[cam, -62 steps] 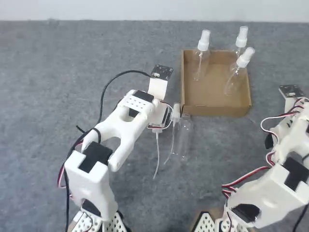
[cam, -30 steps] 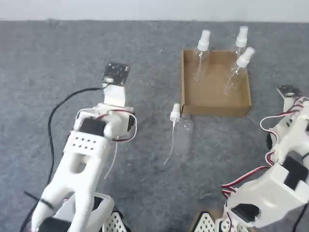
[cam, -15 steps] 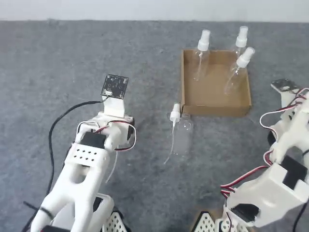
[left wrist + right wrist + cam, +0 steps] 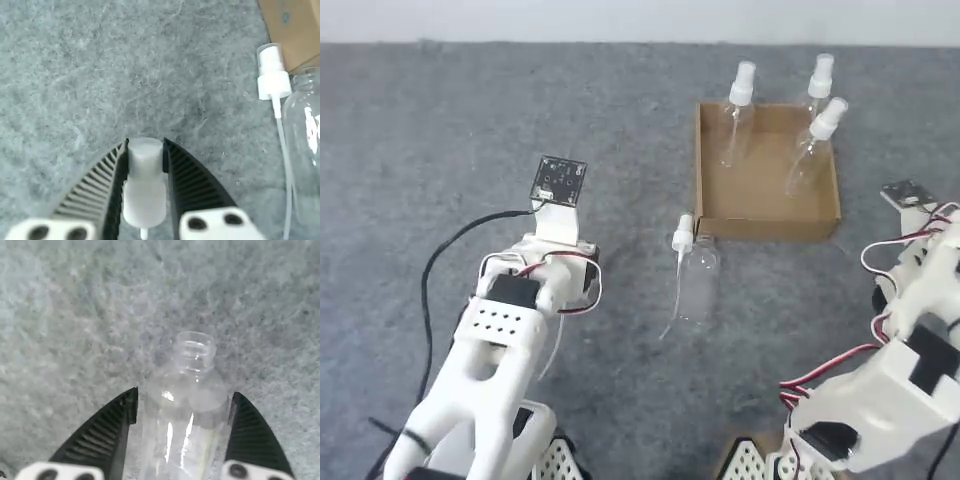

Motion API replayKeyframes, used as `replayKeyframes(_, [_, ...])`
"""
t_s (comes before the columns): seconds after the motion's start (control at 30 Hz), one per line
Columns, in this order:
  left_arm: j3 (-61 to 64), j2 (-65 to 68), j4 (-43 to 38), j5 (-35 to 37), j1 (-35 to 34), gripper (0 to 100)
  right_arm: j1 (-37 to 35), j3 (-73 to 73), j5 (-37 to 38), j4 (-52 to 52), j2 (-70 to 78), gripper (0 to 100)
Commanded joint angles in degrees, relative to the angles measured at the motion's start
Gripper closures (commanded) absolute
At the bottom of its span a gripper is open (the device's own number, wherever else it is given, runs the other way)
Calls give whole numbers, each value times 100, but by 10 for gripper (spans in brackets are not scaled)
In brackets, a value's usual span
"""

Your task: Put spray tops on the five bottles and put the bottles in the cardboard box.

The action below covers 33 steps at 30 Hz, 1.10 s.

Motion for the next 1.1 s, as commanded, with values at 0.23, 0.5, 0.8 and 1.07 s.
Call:
replayKeyframes(0.23, [-57,-255,-167,-35,-44,989,92,-369,35,251,-470,993])
replayKeyframes(0.5, [-312,-264,-202,-35,-62,988,-681,-387,-923,1015,-2651,992])
replayKeyframes(0.8, [-963,-571,-132,-26,-440,989,-3090,1143,-2382,945,-5560,992])
replayKeyframes(1.07, [-1965,-2804,1143,-26,-721,989,-5868,1749,-3789,374,-6123,992])
